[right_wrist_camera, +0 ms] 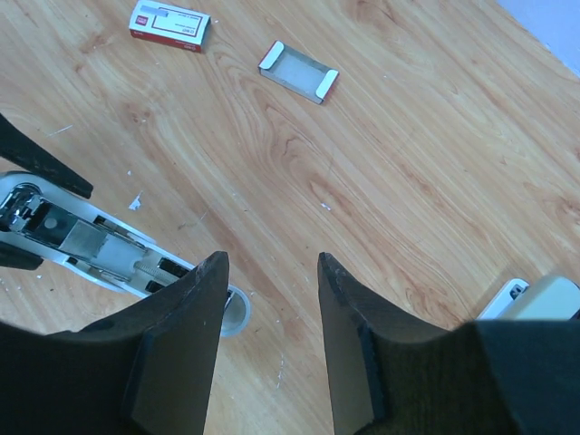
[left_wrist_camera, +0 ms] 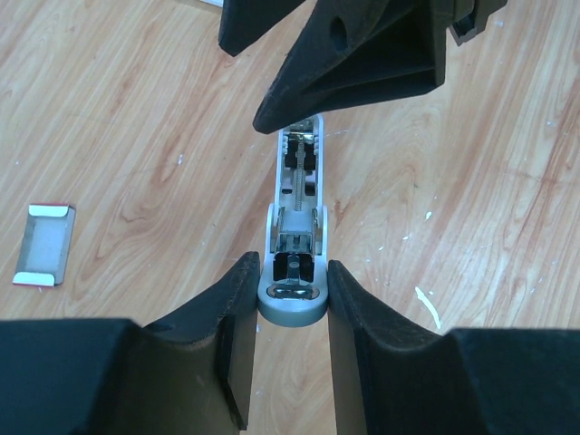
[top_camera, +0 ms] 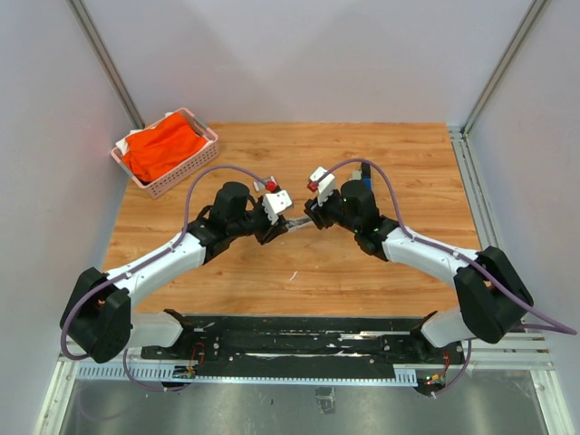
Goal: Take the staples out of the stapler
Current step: Unload the staple at the center of the board.
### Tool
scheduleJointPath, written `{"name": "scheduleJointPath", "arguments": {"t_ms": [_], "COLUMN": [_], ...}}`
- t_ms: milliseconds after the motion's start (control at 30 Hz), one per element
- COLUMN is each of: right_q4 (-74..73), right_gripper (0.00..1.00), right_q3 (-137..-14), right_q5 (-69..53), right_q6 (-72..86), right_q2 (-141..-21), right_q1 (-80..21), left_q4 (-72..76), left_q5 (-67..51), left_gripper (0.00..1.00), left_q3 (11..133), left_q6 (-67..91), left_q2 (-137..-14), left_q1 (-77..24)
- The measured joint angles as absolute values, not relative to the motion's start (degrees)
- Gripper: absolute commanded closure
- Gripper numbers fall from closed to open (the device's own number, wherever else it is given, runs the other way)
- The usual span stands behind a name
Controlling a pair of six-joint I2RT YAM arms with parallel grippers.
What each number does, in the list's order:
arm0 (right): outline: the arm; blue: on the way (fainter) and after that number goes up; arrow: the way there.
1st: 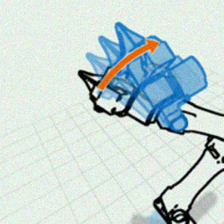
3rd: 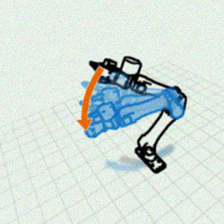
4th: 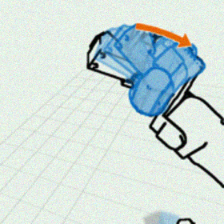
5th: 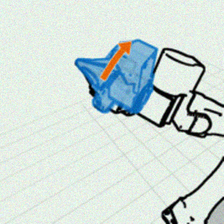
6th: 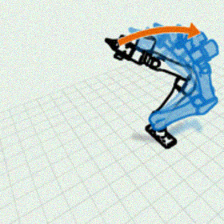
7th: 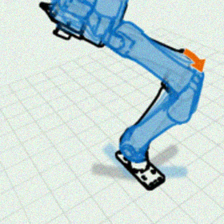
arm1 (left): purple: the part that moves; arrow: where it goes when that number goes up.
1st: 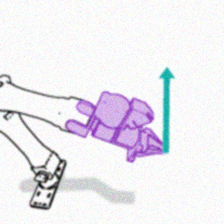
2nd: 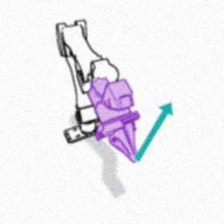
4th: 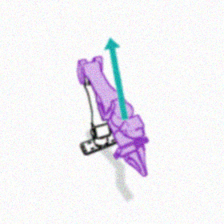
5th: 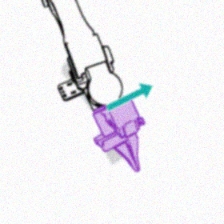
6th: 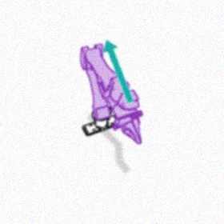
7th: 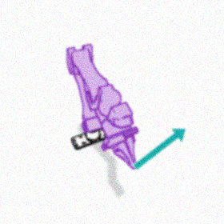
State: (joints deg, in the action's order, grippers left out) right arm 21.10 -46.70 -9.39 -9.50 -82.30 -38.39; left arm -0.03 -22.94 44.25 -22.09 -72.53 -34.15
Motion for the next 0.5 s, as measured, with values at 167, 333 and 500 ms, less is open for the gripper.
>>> {"name": "scheduleJointPath", "arguments": {"t_ms": [167,333,500], "right_q4": [21.3,22.1,22.0], "right_gripper": [0.53,0.52,0.51], "right_q3": [-46.6,-44.6,-43.1], "right_q5": [-12.0,-17.2,-23.9], "right_q6": [-11.3,-16.6,-22.9], "right_q2": [-82.3,-80.1,-77.5], "right_q1": [-38.2,-38.1,-37.7], "left_q4": [0.4,1.6,2.5], "left_q5": [-23.0,-23.3,-24.1], "left_gripper": [1.00,1.00,1.00], "left_q3": [44.2,44.2,44.2], "left_q6": [-20.0,-17.4,-14.8], "left_q2": [-72.6,-73.9,-76.3], "left_q1": [-33.8,-32.6,-31.3]}}
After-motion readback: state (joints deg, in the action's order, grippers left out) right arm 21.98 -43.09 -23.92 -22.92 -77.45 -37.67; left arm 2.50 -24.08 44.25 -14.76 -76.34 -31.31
